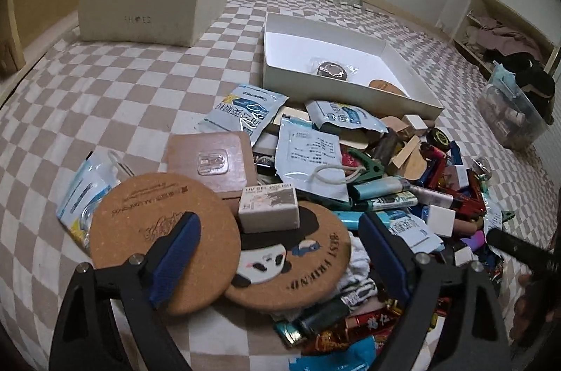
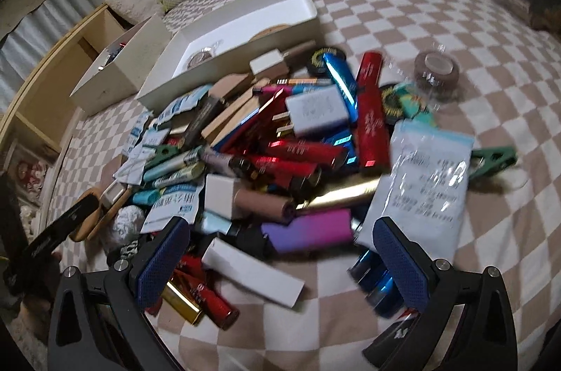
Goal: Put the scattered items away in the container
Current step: 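Grasp the white UV gel polish box and brown cylinder with the left gripper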
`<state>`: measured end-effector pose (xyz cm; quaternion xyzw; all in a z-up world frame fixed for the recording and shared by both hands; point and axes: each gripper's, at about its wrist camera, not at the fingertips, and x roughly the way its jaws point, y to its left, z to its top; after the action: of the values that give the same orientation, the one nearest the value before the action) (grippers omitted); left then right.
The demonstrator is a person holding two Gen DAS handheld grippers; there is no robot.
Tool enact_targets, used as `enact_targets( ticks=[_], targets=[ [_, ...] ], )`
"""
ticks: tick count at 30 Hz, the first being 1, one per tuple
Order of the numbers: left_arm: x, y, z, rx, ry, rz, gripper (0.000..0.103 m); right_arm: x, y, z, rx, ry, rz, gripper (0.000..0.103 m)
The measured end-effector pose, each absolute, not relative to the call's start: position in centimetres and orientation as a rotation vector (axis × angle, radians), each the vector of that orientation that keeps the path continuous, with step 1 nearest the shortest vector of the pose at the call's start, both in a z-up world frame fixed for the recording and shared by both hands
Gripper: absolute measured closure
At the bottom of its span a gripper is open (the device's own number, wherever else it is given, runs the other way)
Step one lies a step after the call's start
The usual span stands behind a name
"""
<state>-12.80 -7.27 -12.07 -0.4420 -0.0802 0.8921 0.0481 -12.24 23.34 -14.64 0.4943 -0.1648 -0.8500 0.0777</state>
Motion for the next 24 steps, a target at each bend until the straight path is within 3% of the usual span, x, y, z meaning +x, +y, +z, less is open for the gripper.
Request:
enact_targets(
  ticks=[4, 13, 24],
  targets=[
    [-13.8, -7.1, -12.3, -1.347, -0.256, 2.668, 0.020, -11.9, 23.2, -15.3, 1.502, -0.540, -2.511, 0.000],
    [-15.8, -6.9, -13.2, -1.358, -0.226, 2.594, 0.020, -11.9, 23.5, -15.2, 1.509, -0.583, -2.495, 0.000],
    [-15.3, -4.9, -13.3, -1.278, -0.389, 2.395, 0.020, -12.0, 23.4, -15.2, 1.517, -0.602, -2.496, 0.000]
  ],
)
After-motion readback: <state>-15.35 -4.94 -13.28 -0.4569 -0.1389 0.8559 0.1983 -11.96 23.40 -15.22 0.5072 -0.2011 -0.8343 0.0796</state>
